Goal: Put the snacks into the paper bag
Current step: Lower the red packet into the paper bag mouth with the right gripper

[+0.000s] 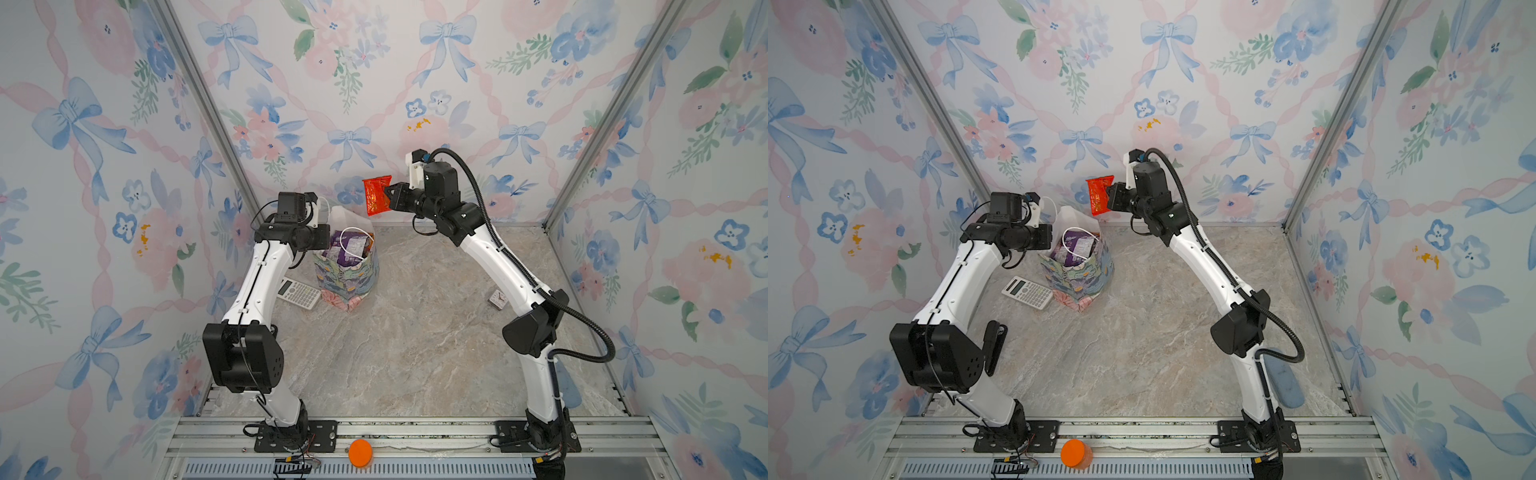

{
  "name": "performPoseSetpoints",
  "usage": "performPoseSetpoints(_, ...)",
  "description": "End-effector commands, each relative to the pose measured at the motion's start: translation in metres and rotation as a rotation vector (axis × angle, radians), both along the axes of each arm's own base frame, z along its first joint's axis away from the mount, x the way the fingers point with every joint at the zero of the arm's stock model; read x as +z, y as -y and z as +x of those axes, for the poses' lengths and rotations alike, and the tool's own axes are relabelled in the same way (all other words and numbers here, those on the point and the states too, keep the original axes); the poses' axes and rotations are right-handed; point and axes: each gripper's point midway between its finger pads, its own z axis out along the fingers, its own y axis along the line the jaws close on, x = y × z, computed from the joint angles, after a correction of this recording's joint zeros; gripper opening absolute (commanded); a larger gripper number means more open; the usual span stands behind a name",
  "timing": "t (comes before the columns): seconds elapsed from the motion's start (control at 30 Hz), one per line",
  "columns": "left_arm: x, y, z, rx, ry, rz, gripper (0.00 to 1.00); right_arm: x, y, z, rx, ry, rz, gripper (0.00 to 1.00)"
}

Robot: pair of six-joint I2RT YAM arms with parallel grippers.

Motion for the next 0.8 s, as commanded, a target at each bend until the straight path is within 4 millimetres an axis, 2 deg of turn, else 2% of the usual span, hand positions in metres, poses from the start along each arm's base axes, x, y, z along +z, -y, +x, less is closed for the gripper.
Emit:
performPoseSetpoints(0.0, -0.011, 0.003, -0.005, -0.014, -0.038, -0.003, 0.00, -0.014, -0.030, -0.013, 0.081, -0.010, -0.037, 0.00)
performPoseSetpoints(0.17, -0.010, 0.004, -0.005, -0.016, -0.036, -0.006, 0.00, -0.029, -0.058, -0.023, 0.139, -0.028, -0.041, 0.00)
performPoseSetpoints(0.3, -0.009, 0.004, -0.006, -0.015, -0.033, -0.004, 0.00, -0.038, -0.072, -0.035, 0.175, -0.041, -0.052, 0.00)
performPoseSetpoints(0.63, -0.006, 0.003, -0.007, -0.011, -0.026, -0.002, 0.00, -0.054, -0.090, -0.055, 0.234, -0.108, -0.036, 0.00)
performPoseSetpoints(0.77, -0.005, 0.003, -0.007, -0.011, -0.025, -0.003, 0.00, -0.056, -0.090, -0.057, 0.235, -0.117, -0.038, 0.06)
